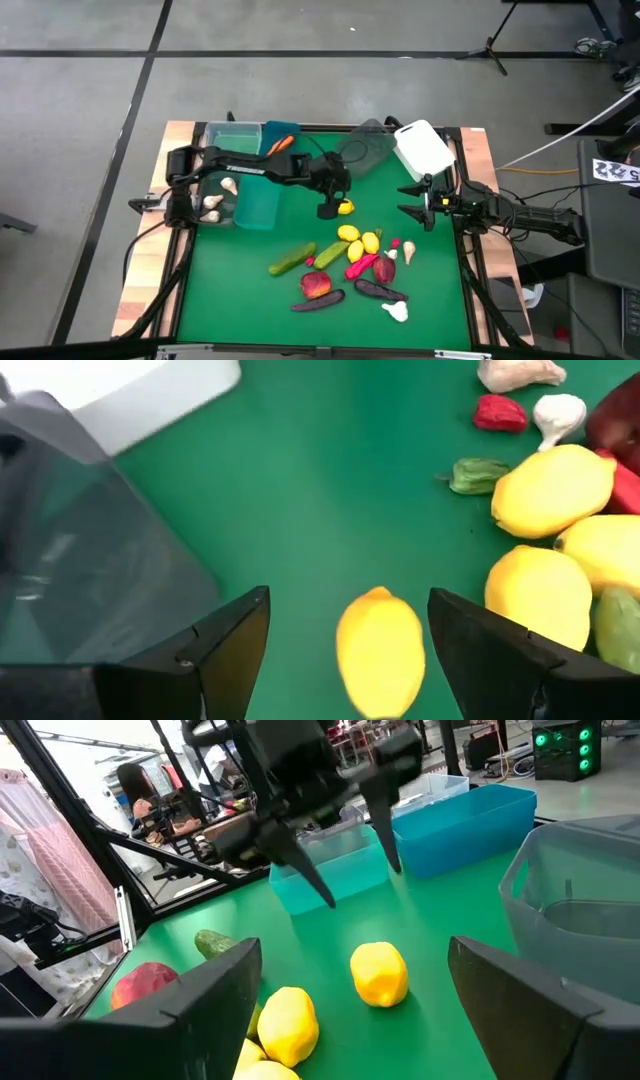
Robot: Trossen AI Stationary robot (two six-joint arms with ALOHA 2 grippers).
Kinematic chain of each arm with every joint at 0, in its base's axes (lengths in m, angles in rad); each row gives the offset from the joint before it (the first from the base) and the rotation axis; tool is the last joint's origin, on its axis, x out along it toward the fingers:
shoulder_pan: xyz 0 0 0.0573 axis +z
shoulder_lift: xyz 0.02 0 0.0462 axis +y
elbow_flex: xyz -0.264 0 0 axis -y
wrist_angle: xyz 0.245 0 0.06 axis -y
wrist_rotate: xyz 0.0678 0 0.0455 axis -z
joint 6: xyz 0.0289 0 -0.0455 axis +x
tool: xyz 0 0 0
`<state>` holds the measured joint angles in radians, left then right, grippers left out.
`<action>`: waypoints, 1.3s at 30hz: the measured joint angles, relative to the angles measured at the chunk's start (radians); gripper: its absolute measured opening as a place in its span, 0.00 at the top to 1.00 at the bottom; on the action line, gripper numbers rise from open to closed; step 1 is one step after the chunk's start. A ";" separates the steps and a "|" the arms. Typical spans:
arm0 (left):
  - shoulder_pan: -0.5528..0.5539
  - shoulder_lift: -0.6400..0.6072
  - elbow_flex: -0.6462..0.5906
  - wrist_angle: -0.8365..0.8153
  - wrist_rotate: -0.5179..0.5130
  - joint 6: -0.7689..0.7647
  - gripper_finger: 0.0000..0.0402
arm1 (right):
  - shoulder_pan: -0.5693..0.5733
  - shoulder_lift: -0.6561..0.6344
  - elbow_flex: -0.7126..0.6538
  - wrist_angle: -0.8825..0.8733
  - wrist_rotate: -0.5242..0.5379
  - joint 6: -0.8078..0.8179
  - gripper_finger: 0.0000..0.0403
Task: Sort produce into baskets
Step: Put the yellow lemon into the transparent bin
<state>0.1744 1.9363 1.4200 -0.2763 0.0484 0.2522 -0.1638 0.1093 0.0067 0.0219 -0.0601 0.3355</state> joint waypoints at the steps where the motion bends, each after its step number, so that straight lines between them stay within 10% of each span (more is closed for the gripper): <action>1: 0.004 0.009 0.000 0.002 0.014 -0.013 0.33 | 0.000 0.000 0.000 0.000 0.000 0.000 0.21; 25: 0.012 0.186 0.000 0.021 0.110 -0.048 0.34 | 0.000 0.000 0.000 0.000 0.000 -0.001 0.21; 39: 0.011 0.182 0.000 -0.005 0.107 -0.181 0.56 | 0.000 0.000 0.000 0.000 0.000 -0.001 0.21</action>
<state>0.1854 2.1182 1.4200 -0.2810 0.1555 0.0712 -0.1638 0.1094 0.0066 0.0219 -0.0600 0.3347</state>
